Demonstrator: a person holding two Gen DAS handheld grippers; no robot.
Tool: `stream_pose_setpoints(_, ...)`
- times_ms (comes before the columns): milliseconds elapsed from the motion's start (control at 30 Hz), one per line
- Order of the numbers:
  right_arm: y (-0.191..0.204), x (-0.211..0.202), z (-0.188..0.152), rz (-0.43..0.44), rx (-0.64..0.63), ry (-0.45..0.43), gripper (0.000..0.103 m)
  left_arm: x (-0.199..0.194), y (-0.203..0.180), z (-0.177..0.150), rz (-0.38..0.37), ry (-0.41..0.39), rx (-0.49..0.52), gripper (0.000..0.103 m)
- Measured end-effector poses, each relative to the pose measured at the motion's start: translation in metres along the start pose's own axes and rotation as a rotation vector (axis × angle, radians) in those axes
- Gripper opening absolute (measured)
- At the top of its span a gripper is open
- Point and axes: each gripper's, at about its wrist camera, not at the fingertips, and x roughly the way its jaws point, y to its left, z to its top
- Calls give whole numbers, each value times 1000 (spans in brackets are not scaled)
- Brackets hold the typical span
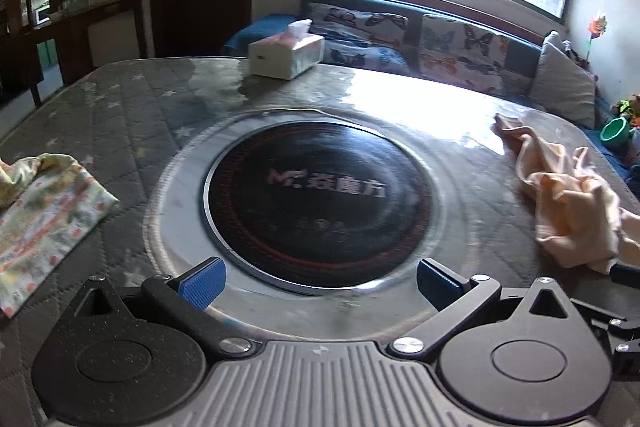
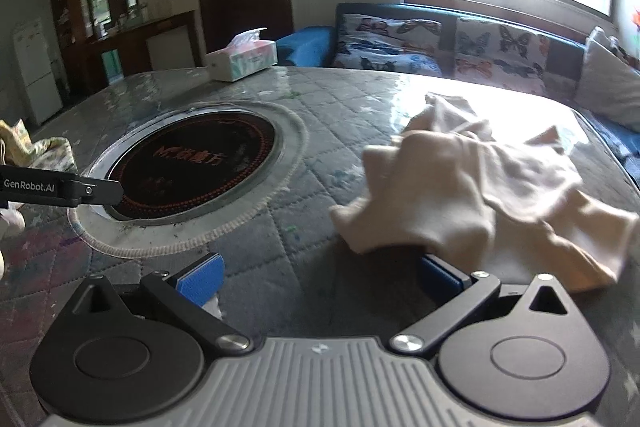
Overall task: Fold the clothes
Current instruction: 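Move both tools toward the crumpled cream shirt on the table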
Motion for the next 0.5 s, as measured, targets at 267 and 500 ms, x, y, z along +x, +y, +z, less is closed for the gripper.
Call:
stream_pose_setpoints(267,-27,-27,-23,-28,95,-48,103,10,-7,-4,-27,30,-14,103)
stream_pose_setpoints(500,-49,-48,-25,-93,152,-18,103,31,-30,-17,-52,65,50,103)
